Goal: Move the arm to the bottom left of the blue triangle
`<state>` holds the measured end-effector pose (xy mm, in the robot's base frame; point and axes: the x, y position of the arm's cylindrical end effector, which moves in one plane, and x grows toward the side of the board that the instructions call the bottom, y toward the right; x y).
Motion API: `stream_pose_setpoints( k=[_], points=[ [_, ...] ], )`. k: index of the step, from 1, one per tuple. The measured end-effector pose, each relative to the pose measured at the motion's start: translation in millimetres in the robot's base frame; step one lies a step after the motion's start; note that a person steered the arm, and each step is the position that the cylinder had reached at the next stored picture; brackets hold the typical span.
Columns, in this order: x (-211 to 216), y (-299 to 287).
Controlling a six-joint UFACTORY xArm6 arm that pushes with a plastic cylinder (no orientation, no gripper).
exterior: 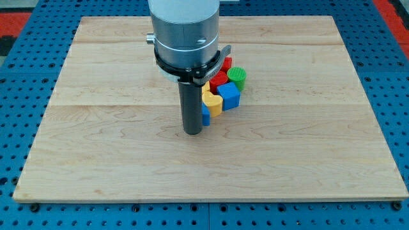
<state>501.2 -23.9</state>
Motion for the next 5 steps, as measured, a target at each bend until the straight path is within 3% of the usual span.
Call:
stream_pose_setpoints(
  k=[5],
  points=[
    [5,-17]
  ],
)
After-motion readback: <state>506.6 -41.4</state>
